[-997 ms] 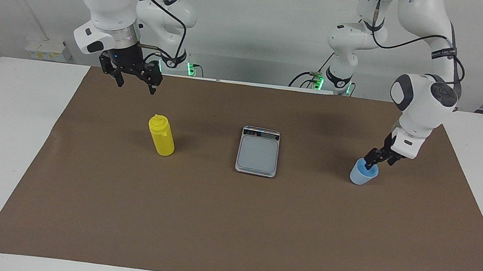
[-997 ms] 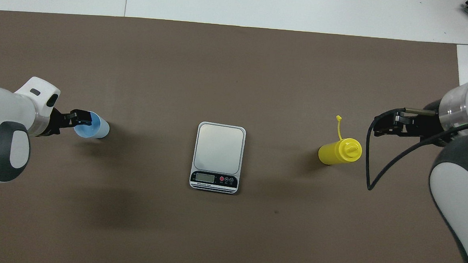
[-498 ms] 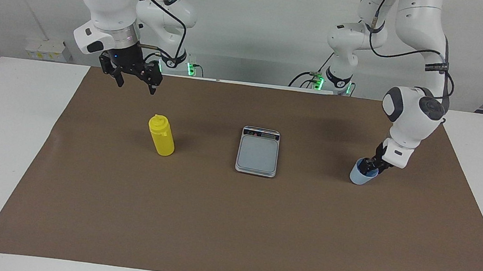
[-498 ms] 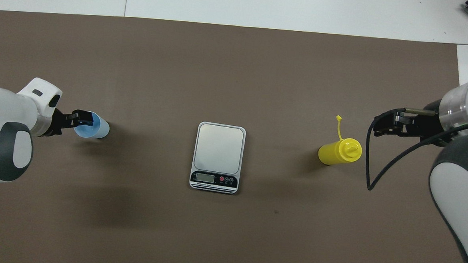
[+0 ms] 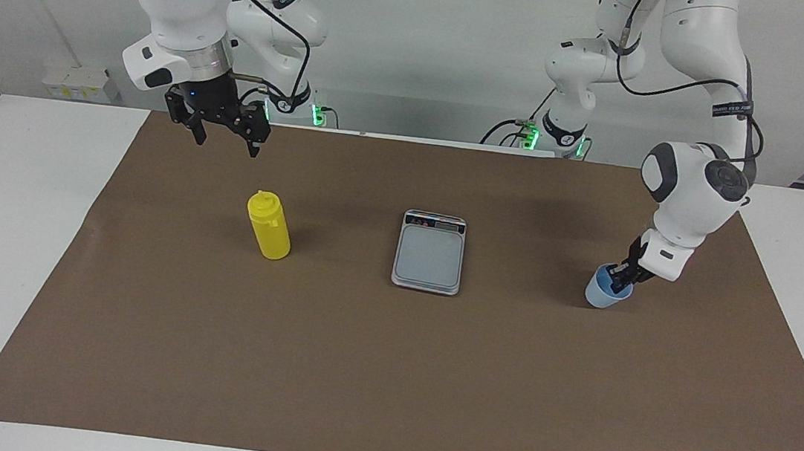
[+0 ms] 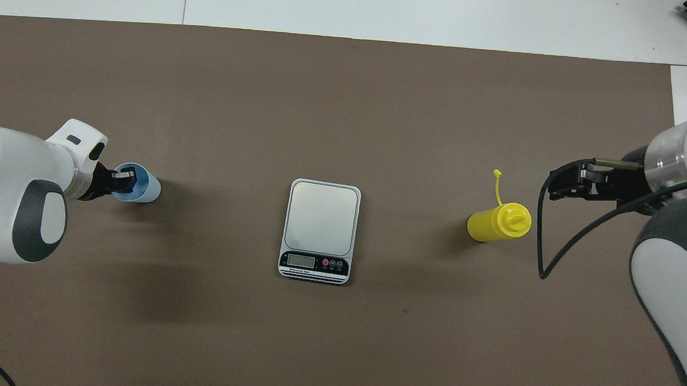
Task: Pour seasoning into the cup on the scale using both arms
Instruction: 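Grasp the blue cup with the left gripper and lift it, then carry the blue cup with the left gripper onto the scale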
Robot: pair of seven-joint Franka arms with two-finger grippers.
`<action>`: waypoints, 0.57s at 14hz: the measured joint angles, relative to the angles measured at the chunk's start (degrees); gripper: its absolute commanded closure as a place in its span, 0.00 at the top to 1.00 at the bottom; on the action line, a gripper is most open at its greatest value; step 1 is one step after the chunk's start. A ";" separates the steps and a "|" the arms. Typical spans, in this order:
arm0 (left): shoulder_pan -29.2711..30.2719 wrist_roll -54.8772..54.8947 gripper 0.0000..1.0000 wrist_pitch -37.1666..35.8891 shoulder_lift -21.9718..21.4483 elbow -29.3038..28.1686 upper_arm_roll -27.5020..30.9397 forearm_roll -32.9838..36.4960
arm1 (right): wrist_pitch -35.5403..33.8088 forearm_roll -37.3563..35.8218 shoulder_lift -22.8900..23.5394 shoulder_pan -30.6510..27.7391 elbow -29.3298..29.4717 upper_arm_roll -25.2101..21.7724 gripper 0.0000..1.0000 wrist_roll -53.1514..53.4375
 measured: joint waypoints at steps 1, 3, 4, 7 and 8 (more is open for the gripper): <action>-0.09 0.57 0.00 -2.44 -0.09 2.24 -0.18 0.00 | 0.00 0.00 0.00 0.00 0.00 0.00 1.00 0.00; -1.56 1.09 0.00 -6.32 -0.55 6.26 -0.57 0.00 | 0.00 0.00 0.00 0.00 0.00 0.00 1.00 0.00; -3.14 1.06 0.00 -8.22 -0.87 8.19 -0.67 -0.01 | 0.00 0.00 0.00 0.00 0.00 0.00 1.00 0.00; -9.24 -2.21 0.00 -12.92 -1.38 13.07 -0.89 -0.02 | 0.00 0.00 0.00 0.00 0.00 0.00 1.00 0.00; -11.22 -3.95 0.00 -13.39 -1.39 13.95 -0.94 -0.01 | 0.00 0.00 0.00 0.00 0.00 0.00 1.00 0.00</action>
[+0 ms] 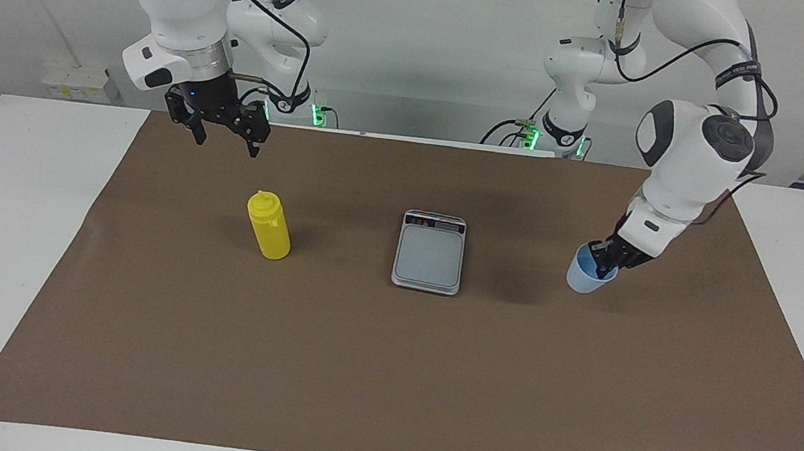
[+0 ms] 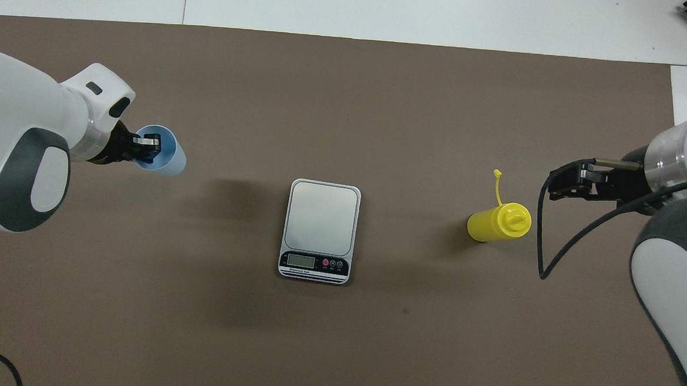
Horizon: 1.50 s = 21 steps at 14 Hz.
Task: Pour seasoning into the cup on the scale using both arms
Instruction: 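Carry the blue cup with the left gripper onto the scale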
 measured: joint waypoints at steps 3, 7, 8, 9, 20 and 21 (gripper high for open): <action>-6.41 -5.82 0.00 0.23 0.05 0.43 -0.15 0.00 | 0.00 0.00 0.00 -0.08 0.00 0.00 1.00 0.00; -14.69 -13.56 0.00 2.84 0.70 0.24 -0.26 0.01 | 0.00 0.00 0.00 -0.62 0.00 -0.08 1.00 0.00; -16.59 -15.25 0.00 4.08 1.07 -0.14 -0.26 0.14 | 0.00 0.00 0.00 -0.65 0.00 -0.09 1.00 0.00; -18.30 -17.16 0.00 5.37 1.70 -0.57 -0.26 0.89 | 0.00 0.00 0.00 -0.65 0.00 -0.09 1.00 0.00; -24.04 -24.87 0.18 12.78 9.91 -1.32 0.03 5.20 | 4.43 0.00 0.28 -1.63 0.00 -0.13 1.00 1.08; -24.04 -24.87 0.56 12.81 9.91 -1.40 0.08 5.21 | 4.43 0.00 0.31 -2.11 0.00 -0.15 1.00 1.70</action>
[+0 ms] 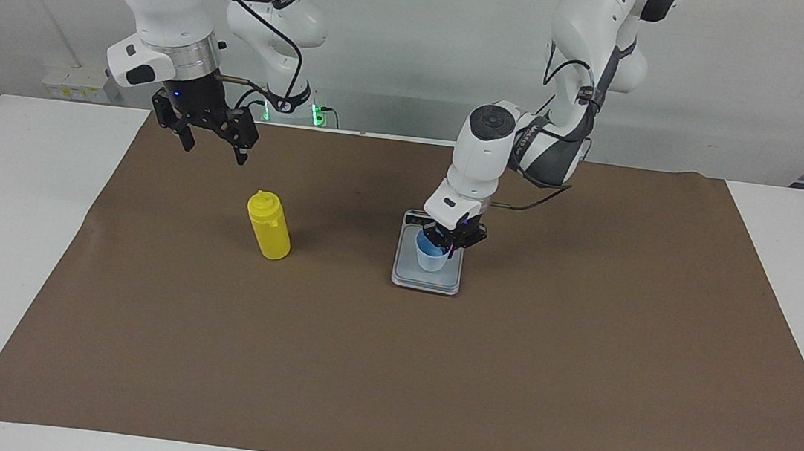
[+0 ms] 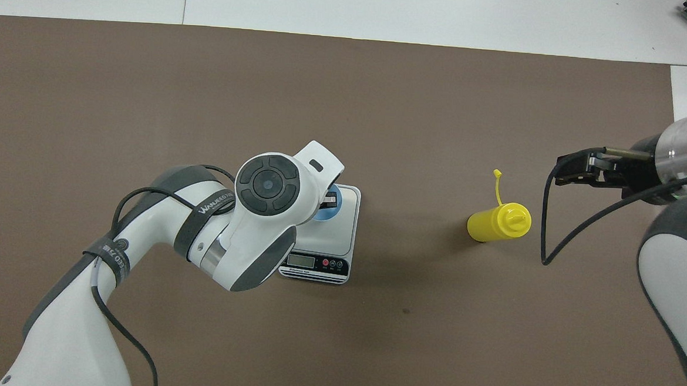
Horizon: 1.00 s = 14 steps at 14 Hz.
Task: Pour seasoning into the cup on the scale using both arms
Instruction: 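Carry the blue cup with the left gripper onto the scale, then release the cup and withdraw the left gripper while the right gripper opens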
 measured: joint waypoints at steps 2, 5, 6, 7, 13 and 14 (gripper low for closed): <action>0.00 -0.01 1.00 0.39 0.00 -0.27 0.09 0.01 | -0.01 0.03 0.11 -0.79 0.00 -0.04 1.00 2.40; 0.02 -0.56 1.00 0.43 -0.12 -0.24 0.29 0.02 | -0.01 0.17 0.51 -1.02 0.00 -0.04 1.00 10.45; 0.08 -0.67 1.00 0.05 -0.47 -0.11 0.56 0.04 | -0.01 0.32 0.71 -1.02 0.00 -0.03 1.00 13.72; 0.25 -0.70 1.00 -0.87 -1.19 0.20 0.95 0.05 | -0.03 0.78 0.98 -1.03 -0.01 -0.04 1.00 16.46; 8.47 8.73 1.00 -12.68 -10.21 1.94 1.67 0.61 | -0.09 6.24 4.67 -3.24 -0.02 -0.15 1.00 30.38; 10.06 11.70 1.00 -14.36 -11.29 2.24 1.71 0.62 | -0.09 7.99 5.53 -4.17 -0.02 -0.18 1.00 32.91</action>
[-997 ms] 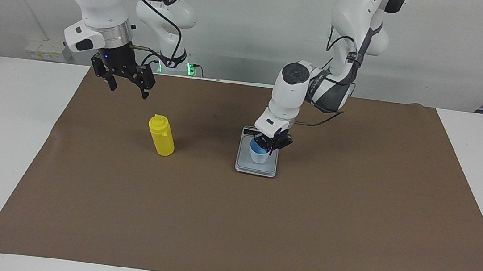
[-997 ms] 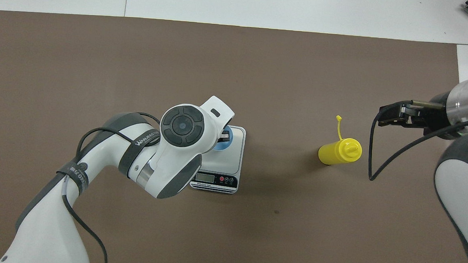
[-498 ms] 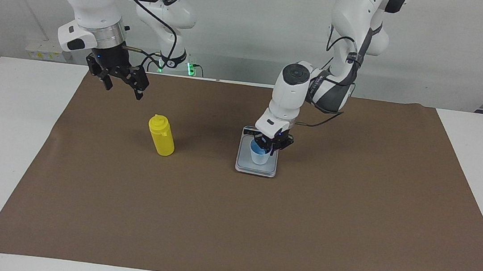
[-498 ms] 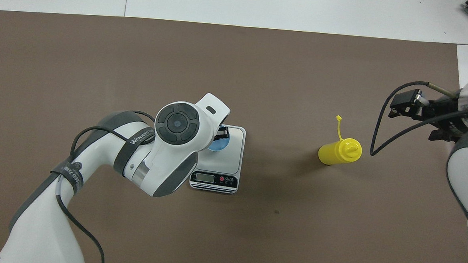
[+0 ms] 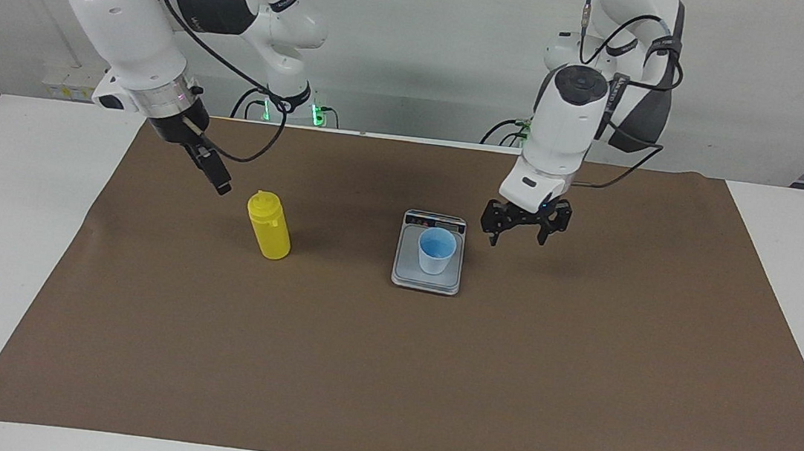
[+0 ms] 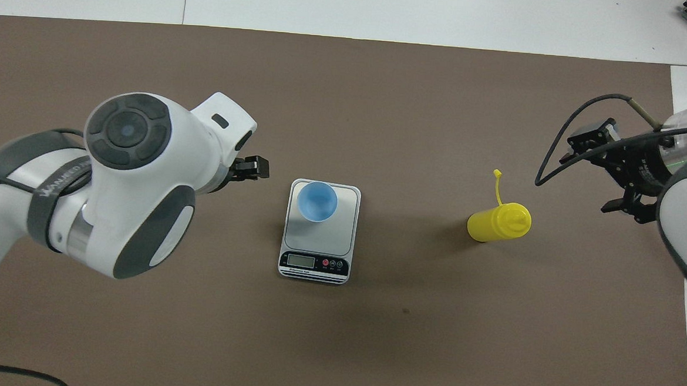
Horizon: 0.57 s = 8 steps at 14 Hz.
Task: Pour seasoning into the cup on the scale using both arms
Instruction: 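Release the cup and withdraw the left gripper while the right gripper opens, then lower the right gripper onto the yellow squeeze bottle and grasp it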
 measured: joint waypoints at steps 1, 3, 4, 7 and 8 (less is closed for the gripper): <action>1.57 3.37 1.00 -1.53 -1.00 0.14 0.04 0.01 | 0.00 1.11 0.92 -0.95 0.00 -0.03 1.00 1.53; 4.95 11.37 1.00 -4.36 -3.18 0.30 0.11 0.01 | -0.01 2.20 2.98 -2.36 0.00 -0.06 1.00 4.52; 6.86 15.29 1.00 -5.61 -4.34 0.34 0.17 0.01 | -0.01 3.19 4.08 -2.70 -0.02 -0.08 1.00 6.59; 11.70 24.00 1.00 -9.87 -7.10 1.16 0.32 0.01 | 0.19 6.32 7.30 -3.60 0.03 -0.09 1.00 10.96; 12.63 25.60 1.00 -11.96 -7.59 2.18 0.40 0.00 | 0.54 7.67 8.20 -4.07 0.06 -0.10 1.00 11.93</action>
